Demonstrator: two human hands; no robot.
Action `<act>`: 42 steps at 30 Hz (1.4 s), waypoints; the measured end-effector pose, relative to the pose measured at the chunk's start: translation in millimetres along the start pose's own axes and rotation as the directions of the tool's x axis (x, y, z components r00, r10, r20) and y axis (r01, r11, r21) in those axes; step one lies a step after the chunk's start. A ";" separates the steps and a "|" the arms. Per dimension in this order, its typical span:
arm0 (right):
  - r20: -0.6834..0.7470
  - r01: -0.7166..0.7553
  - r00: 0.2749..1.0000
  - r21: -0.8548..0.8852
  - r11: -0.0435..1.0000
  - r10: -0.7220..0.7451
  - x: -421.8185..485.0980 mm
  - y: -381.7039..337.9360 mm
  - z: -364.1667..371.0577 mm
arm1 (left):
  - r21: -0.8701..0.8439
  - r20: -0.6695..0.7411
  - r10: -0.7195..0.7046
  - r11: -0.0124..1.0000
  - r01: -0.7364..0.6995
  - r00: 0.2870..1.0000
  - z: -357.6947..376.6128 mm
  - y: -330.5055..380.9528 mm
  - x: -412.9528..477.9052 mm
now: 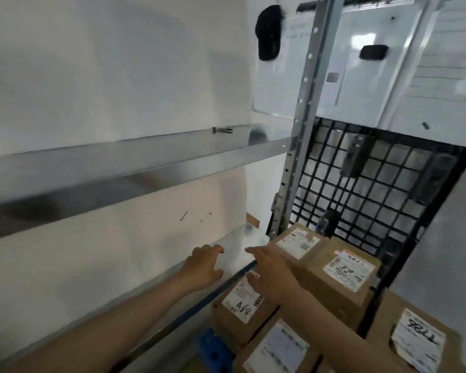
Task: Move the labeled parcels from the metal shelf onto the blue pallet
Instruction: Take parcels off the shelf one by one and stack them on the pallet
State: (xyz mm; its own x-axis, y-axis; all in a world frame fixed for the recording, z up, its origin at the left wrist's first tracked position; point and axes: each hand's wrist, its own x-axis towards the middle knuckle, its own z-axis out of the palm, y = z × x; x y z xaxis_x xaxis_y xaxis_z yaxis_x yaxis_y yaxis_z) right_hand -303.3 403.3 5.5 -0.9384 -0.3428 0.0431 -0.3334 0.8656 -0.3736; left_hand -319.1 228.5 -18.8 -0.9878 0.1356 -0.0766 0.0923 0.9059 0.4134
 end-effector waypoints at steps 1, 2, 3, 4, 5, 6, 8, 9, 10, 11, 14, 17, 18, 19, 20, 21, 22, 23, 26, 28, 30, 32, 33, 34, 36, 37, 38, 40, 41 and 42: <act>0.021 0.020 1.000 0.031 0.999 -0.020 5.3 -14.9 7.8 | -0.001 -0.014 -0.035 0.999 0.035 0.999 -6.2 -13.7 -9.6; 0.048 0.031 0.998 0.067 0.997 -0.035 9.3 -30.8 14.2 | -0.012 -0.031 -0.075 0.997 0.074 0.997 -12.6 -27.3 -19.7; 0.072 0.038 0.996 0.097 0.995 -0.045 12.4 -46.3 21.4 | -0.023 -0.046 -0.111 0.994 0.111 0.993 -19.5 -39.9 -31.4; 0.081 0.058 0.995 0.100 0.993 -0.066 15.7 -61.6 29.6 | -0.029 -0.059 -0.146 0.989 0.144 0.988 -25.6 -52.4 -44.2; 0.083 0.090 0.992 0.081 0.993 -0.097 18.4 -76.8 36.8 | -0.028 -0.071 -0.176 0.984 0.174 0.982 -31.4 -65.1 -58.3; 0.090 0.129 0.987 0.059 0.990 -0.134 19.1 -92.5 43.7 | -0.026 -0.081 -0.208 0.978 0.206 0.975 -36.2 -78.3 -73.2; 0.111 0.214 0.970 0.047 0.976 -0.218 17.4 -123.4 56.5 | -0.024 -0.107 -0.275 0.961 0.274 0.955 -46.6 -103.2 -107.0; 0.129 0.260 0.956 0.045 0.965 -0.263 15.1 -138.9 62.4 | -0.024 -0.126 -0.307 0.952 0.307 0.943 -52.1 -115.1 -125.5; 0.142 0.305 0.941 0.039 0.952 -0.307 10.7 -155.7 67.1 | -0.026 -0.146 -0.337 0.941 0.337 0.930 -57.0 -127.0 -144.0; 0.148 0.346 0.926 0.033 0.938 -0.347 6.0 -172.1 72.4 | -0.029 -0.165 -0.367 0.930 0.367 0.916 -62.7 -136.5 -164.0; 0.175 0.429 0.887 0.032 0.903 -0.427 -17.7 -224.8 88.2 | -0.030 -0.225 -0.438 0.896 0.443 0.870 -75.0 -161.6 -230.4; 0.202 0.486 0.851 0.043 0.873 -0.484 -53.0 -277.0 107.8 | -0.054 -0.262 -0.503 0.860 0.508 0.823 -80.9 -183.2 -305.7; 0.211 0.506 0.838 0.044 0.861 -0.503 -68.1 -295.1 113.7 | -0.064 -0.283 -0.522 0.847 0.527 0.805 -82.9 -189.6 -333.3; 0.215 0.523 0.827 0.043 0.851 -0.519 -83.5 -313.1 119.4 | -0.071 -0.305 -0.543 0.832 0.550 0.782 -85.0 -195.7 -361.9; 0.215 0.539 0.817 0.041 0.841 -0.534 -99.7 -331.6 124.4 | -0.080 -0.328 -0.557 0.821 0.565 0.763 -86.3 -201.9 -389.5; 0.217 0.556 0.807 0.038 0.831 -0.549 -115.5 -349.9 129.2 | -0.093 -0.343 -0.575 0.807 0.583 0.742 -87.0 -208.1 -416.6; 0.220 0.575 0.793 0.032 0.817 -0.567 -131.2 -367.6 134.5 | -0.109 -0.352 -0.593 0.794 0.598 0.724 -86.9 -215.3 -442.4; 0.220 0.595 0.780 0.030 0.803 -0.586 -145.9 -384.8 140.6 | -0.113 -0.355 -0.613 0.778 0.619 0.706 -87.0 -223.1 -467.1; 0.222 0.641 0.743 0.035 0.767 -0.631 -189.9 -432.3 159.6 | -0.059 -0.349 -0.684 0.698 0.713 0.641 -86.5 -246.5 -539.7; 0.258 0.652 0.720 0.067 0.755 -0.644 -217.0 -460.8 169.3 | -0.027 -0.343 -0.725 0.643 0.765 0.597 -85.7 -258.8 -583.6; 0.270 0.687 0.686 0.067 0.724 -0.676 -236.8 -488.9 177.8 | 0.016 -0.349 -0.750 0.594 0.804 0.561 -84.9 -270.9 -621.9; 0.267 0.725 0.645 0.084 0.684 -0.716 -250.1 -517.1 188.5 | 0.030 -0.346 -0.772 0.559 0.828 0.534 -83.6 -289.7 -656.1; 0.281 0.724 0.634 0.111 0.680 -0.721 -255.5 -531.4 194.6 | 0.016 -0.343 -0.788 0.539 0.842 0.511 -83.8 -300.0 -672.2; 0.293 0.727 0.622 0.129 0.675 -0.726 -261.0 -545.4 199.3 | -0.025 -0.341 -0.807 0.520 0.854 0.482 -83.5 -311.6 -688.1; 0.320 0.750 0.588 0.130 0.649 -0.743 -269.8 -573.8 207.9 | -0.077 -0.348 -0.821 0.506 0.859 0.453 -91.4 -319.2 -716.6; 0.329 0.765 0.566 0.132 0.631 -0.756 -273.4 -589.2 212.8 | -0.089 -0.350 -0.829 0.494 0.865 0.437 -95.0 -326.1 -730.0; 0.326 0.781 0.543 0.143 0.609 -0.773 -275.8 -604.5 219.9 | -0.098 -0.359 -0.831 0.486 0.868 0.425 -99.3 -332.6 -741.7; 0.312 0.809 0.499 0.167 0.564 -0.809 -279.8 -637.8 235.8 | -0.157 -0.361 -0.849 0.462 0.873 0.385 -107.6 -348.0 -763.6; 0.318 0.820 0.481 0.168 0.548 -0.817 -280.4 -655.9 245.4 | -0.211 -0.358 -0.872 0.424 0.881 0.333 -112.5 -356.0 -774.2; 0.328 0.832 0.464 0.158 0.532 -0.823 -281.3 -675.0 254.5 | -0.248 -0.347 -0.892 0.384 0.890 0.289 -116.9 -364.3 -785.2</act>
State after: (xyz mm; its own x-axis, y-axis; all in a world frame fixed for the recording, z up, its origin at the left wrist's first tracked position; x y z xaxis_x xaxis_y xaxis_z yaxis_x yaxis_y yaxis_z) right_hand 208.8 -177.5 9.8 -0.1313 -0.9910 0.0239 -0.9438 0.1176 -0.3089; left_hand 408.2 -254.9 -3.1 -0.4109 -0.9085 -0.0762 -0.8743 0.3690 0.3154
